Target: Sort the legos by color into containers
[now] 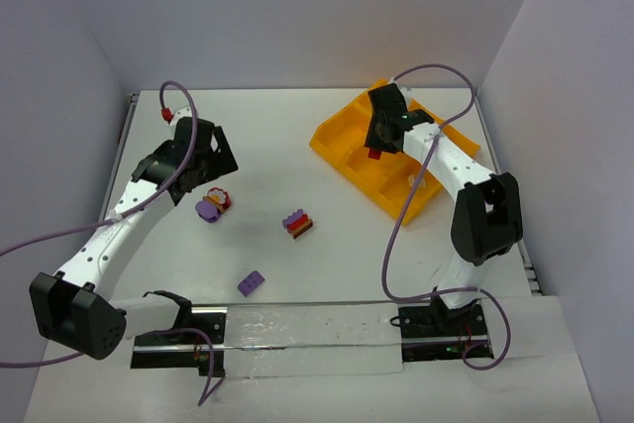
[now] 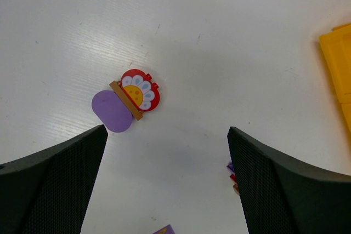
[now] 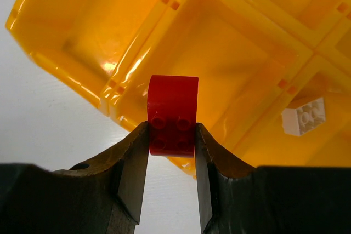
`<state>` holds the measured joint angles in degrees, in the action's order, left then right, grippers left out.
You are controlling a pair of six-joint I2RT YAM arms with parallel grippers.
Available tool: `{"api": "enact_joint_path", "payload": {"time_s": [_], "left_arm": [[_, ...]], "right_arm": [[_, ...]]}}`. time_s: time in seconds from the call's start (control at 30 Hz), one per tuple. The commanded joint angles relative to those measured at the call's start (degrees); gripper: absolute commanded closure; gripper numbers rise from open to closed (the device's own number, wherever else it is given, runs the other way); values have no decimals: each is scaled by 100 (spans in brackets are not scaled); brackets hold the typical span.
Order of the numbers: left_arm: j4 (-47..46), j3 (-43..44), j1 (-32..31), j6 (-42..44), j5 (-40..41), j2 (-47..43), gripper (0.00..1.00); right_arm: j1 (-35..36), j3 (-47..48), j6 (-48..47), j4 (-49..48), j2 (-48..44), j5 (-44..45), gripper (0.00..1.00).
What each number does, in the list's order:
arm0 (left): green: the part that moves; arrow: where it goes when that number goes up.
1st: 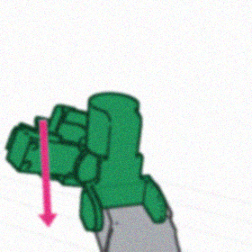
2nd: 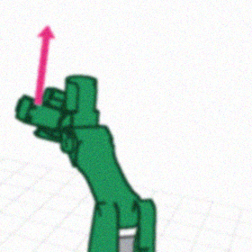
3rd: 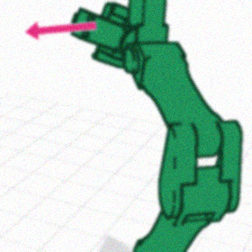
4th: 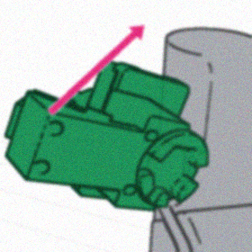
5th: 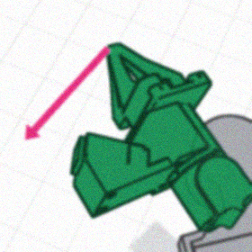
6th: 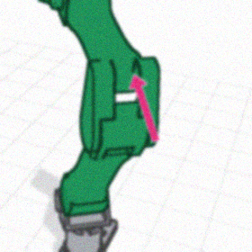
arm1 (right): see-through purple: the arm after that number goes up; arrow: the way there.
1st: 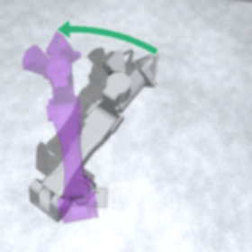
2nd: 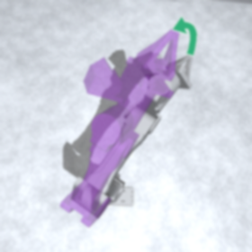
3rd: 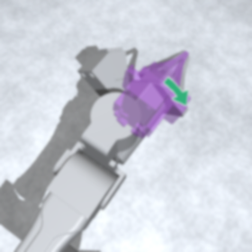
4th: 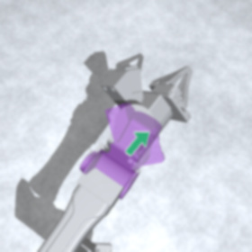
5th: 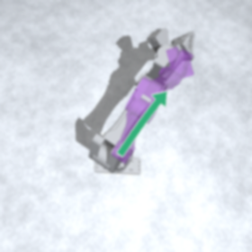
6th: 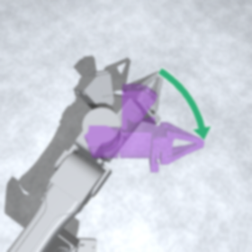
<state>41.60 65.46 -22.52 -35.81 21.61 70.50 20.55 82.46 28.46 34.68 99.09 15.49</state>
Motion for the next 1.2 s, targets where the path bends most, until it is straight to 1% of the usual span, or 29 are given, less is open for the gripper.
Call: {"api": "enact_joint_path", "payload": {"time_s": [0.0, 0.4, 0.47, 0.6, 0.63, 0.8, 0.87, 0.9, 0.97, 1.03, 1.17], "left_arm": [[-6, 288, -15, -12, -108, 47, 1], [-19, 231, -15, -23, -17, 25, 1], [-33, 252, -15, -5, -10, 40, 1], [85, 368, -15, 47, -135, 95, 1], [146, 440, -15, 83, -194, 93, 1], [200, 301, -22, 180, -648, -210, 1], [312, 195, -55, 270, -578, -315, 1], [399, 164, -59, 299, -460, -347, 1], [560, 157, -59, 344, -180, -373, 1], [709, 208, -59, 350, 101, -340, 1], [662, 193, -59, 338, 69, -274, 1]], "right_arm": [[-42, 108, -108, -93, 2, 93, 74], [-104, 77, -51, -304, 251, 49, 70], [-104, 89, -51, -302, 273, 73, 64], [-104, 81, -38, -315, 267, 130, 59], [-104, 61, -34, -330, 252, 130, 56], [-104, 178, -133, -225, 297, 209, 36], [-74, 85, -48, -278, 174, 194, 26], [-35, 8, -33, -354, 155, 144, 25], [112, -168, 4, -544, -45, 117, 25], [563, -306, -34, -597, -239, 372, 25], [1450, -434, -68, -631, -390, 325, 25]]}}
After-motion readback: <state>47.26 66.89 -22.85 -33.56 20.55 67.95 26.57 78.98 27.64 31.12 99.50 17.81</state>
